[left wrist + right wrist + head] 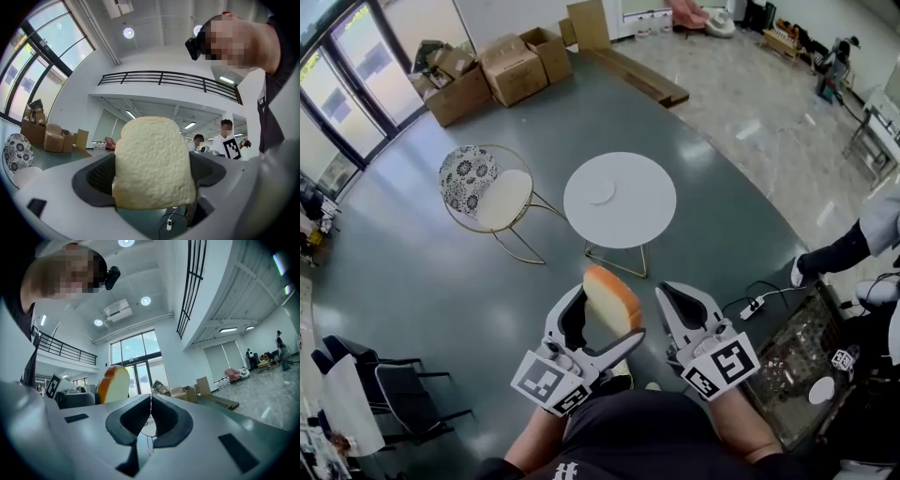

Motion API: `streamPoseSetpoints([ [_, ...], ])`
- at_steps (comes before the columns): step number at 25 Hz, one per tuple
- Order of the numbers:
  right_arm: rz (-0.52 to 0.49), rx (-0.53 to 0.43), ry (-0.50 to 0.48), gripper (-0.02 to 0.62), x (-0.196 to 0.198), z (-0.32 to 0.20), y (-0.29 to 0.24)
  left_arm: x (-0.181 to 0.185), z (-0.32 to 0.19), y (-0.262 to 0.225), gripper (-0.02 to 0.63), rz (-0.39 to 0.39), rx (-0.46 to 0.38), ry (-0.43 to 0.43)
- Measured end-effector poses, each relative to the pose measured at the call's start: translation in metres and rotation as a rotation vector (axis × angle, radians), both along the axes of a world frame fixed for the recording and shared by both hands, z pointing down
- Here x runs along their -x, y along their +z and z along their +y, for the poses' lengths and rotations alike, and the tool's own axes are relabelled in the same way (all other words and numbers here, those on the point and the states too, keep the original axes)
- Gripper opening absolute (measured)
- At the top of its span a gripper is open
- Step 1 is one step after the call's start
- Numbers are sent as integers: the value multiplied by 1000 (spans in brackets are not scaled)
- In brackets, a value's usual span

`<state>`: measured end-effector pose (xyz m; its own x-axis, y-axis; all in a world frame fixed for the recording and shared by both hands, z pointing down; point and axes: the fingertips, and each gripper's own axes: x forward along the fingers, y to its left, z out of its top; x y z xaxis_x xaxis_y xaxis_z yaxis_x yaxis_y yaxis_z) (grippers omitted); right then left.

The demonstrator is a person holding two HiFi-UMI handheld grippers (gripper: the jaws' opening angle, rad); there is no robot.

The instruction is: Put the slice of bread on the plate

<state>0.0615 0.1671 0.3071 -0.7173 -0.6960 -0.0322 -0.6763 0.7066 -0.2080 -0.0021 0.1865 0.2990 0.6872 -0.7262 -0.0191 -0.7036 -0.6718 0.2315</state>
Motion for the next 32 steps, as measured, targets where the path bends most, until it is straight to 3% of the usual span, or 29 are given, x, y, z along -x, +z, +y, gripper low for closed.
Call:
streamPoseSetpoints([
  [12, 30, 9, 45, 8, 52, -61, 2, 57, -68, 11, 500, 2, -1, 30],
  [22, 18, 10, 22, 8, 66, -107, 6, 72, -112, 19, 500, 0, 18, 2],
  [32, -16, 30, -34, 8, 65, -206, 10, 70, -203, 29, 500, -35, 51, -66],
])
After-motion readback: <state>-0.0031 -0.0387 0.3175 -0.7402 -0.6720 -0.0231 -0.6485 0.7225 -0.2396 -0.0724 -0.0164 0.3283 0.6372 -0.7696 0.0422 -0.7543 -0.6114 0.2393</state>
